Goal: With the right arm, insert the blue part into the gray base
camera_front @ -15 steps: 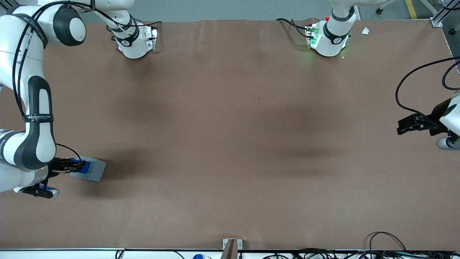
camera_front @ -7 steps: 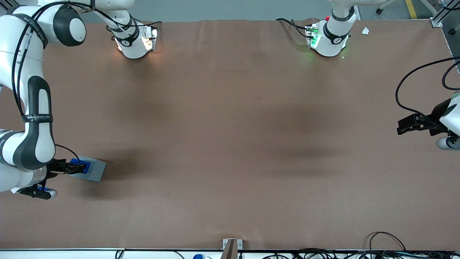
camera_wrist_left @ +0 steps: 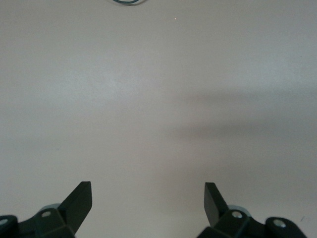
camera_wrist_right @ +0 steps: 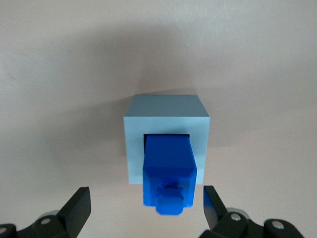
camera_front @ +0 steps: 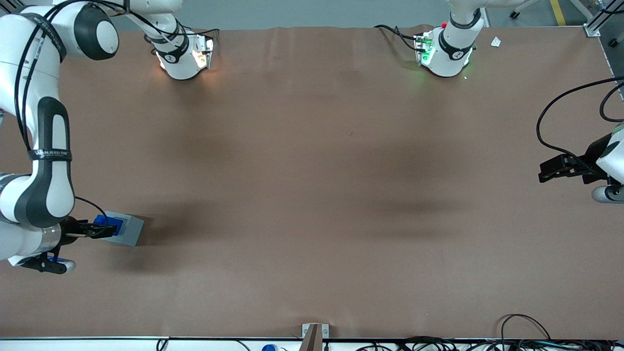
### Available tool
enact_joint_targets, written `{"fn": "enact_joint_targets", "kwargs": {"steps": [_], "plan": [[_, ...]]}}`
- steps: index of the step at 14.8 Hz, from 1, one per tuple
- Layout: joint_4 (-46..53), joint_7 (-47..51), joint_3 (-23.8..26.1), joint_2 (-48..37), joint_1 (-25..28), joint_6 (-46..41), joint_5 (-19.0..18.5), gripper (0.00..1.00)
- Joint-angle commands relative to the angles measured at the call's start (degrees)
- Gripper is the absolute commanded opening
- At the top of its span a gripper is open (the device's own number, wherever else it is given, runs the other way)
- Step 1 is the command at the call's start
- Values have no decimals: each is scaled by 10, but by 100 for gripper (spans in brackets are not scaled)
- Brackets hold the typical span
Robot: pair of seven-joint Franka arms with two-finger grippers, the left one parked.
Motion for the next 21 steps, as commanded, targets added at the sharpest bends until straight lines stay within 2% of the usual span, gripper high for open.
{"fn": "enact_joint_targets", "kwargs": {"steps": [1, 5, 9, 12, 16, 18, 21], "plan": [[-12, -3, 2, -52, 16, 2, -7, 100], [-14, 3, 3, -145, 42, 15, -6, 100], [-68, -10, 7, -262, 35, -21, 20, 100], [-171, -9, 5, -371, 45, -25, 18, 100], [-359, -6, 6, -484, 45, 69, 5, 100], [-392, -5, 6, -501, 43, 90, 5, 100], [-360, -5, 4, -498, 37, 83, 2, 100]]}}
